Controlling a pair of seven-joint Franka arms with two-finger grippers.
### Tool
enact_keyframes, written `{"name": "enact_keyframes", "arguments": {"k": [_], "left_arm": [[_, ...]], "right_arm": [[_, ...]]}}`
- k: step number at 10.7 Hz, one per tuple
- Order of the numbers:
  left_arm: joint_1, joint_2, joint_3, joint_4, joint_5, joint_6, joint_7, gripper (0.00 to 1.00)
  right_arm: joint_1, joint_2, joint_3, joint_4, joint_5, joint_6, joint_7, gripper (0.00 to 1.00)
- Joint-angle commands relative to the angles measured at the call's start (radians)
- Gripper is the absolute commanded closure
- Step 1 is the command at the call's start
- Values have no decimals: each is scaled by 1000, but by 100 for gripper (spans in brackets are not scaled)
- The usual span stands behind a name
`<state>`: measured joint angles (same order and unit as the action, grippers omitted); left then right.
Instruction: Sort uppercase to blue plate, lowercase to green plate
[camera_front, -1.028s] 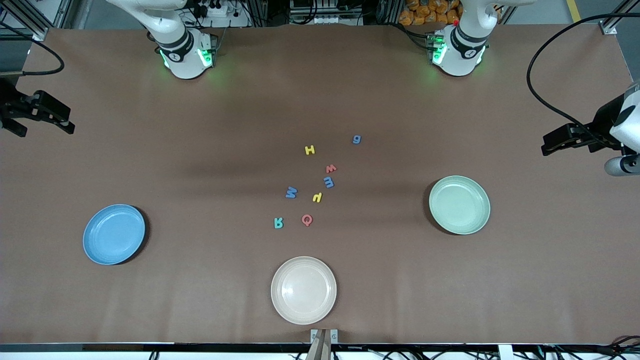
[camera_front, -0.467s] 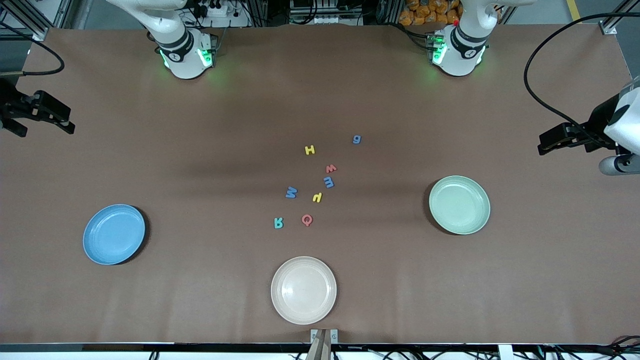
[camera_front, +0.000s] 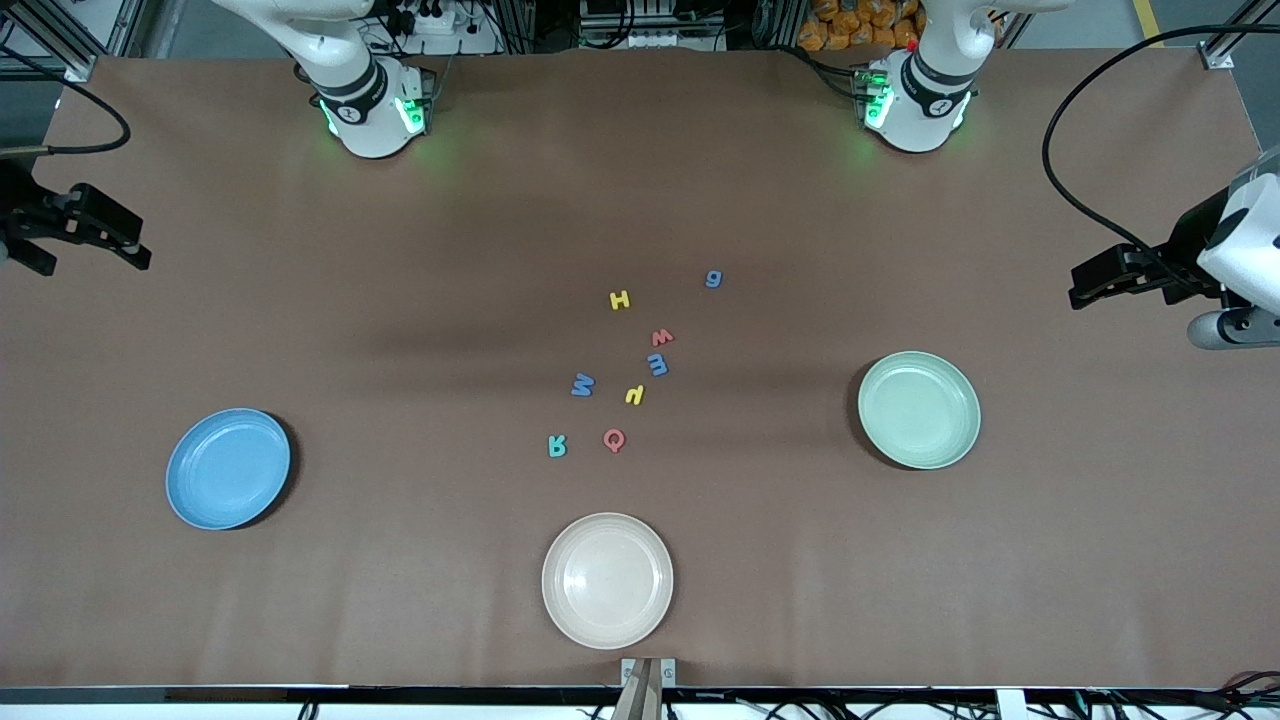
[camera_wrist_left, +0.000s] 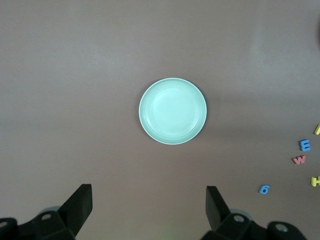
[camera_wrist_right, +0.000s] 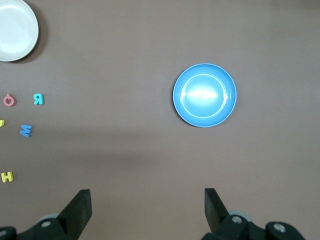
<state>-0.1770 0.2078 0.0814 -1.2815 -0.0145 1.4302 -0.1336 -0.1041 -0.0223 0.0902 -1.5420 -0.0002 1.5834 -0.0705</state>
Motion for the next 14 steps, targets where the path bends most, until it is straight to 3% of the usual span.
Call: {"name": "enact_keyframes", "arguments": {"k": [1,7,11,14], "left_arm": [[-7,-10,-18,1,13,-17,-14,0],[-4,-4,-164,-67,-19,-1,-161,0],[-2,-30,-241,-218,-32,142,-224,0],[-2,-97,-308,-431,-32,333,-267,0]], "right_arm": [[-17,-28,8,-35,16,18,5,0],[-17,-22,8,-53,14,66,3,0],[-20,-30,6,-52,14,64,-2,0],[-22,-30,3,-46,14,69,-2,0]]}}
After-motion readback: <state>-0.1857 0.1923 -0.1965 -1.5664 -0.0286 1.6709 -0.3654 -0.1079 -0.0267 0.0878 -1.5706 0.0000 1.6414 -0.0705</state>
